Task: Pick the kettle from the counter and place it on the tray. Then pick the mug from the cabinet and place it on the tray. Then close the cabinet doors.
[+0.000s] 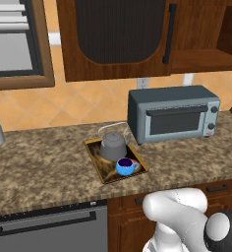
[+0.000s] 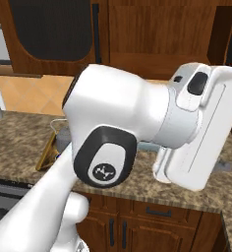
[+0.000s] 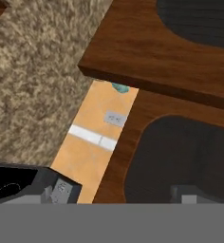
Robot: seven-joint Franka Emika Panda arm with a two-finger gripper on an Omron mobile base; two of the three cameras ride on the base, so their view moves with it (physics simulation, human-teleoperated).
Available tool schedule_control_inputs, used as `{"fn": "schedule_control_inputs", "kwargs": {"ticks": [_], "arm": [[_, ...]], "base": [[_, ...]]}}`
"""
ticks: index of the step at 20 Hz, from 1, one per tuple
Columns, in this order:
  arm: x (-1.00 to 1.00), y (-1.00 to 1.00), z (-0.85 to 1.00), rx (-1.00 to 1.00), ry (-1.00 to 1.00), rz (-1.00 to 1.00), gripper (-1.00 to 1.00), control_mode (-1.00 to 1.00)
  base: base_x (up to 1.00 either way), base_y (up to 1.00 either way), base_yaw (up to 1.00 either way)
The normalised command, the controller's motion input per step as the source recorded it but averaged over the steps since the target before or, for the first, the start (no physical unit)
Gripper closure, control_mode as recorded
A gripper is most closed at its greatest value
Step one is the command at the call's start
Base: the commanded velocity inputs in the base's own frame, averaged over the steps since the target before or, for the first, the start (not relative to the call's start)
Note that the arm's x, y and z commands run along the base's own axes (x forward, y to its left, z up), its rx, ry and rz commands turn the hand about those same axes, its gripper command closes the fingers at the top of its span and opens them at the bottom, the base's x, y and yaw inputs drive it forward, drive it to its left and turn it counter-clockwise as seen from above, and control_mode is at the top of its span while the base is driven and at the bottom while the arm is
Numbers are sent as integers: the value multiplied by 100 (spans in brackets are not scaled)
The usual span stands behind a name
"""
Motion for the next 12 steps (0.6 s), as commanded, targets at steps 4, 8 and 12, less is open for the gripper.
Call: {"fn": "schedule_control_inputs", "kwargs": {"ticks": [4,8,12], "arm": [[-2,-46,-12,-1,-1,10,-100,-100],[2,-49,-1,0,-2,12,-100,-100],[37,-47,0,0,1,13,-100,-100]], "base": [[0,0,0],[0,0,0],[0,0,0]]}}
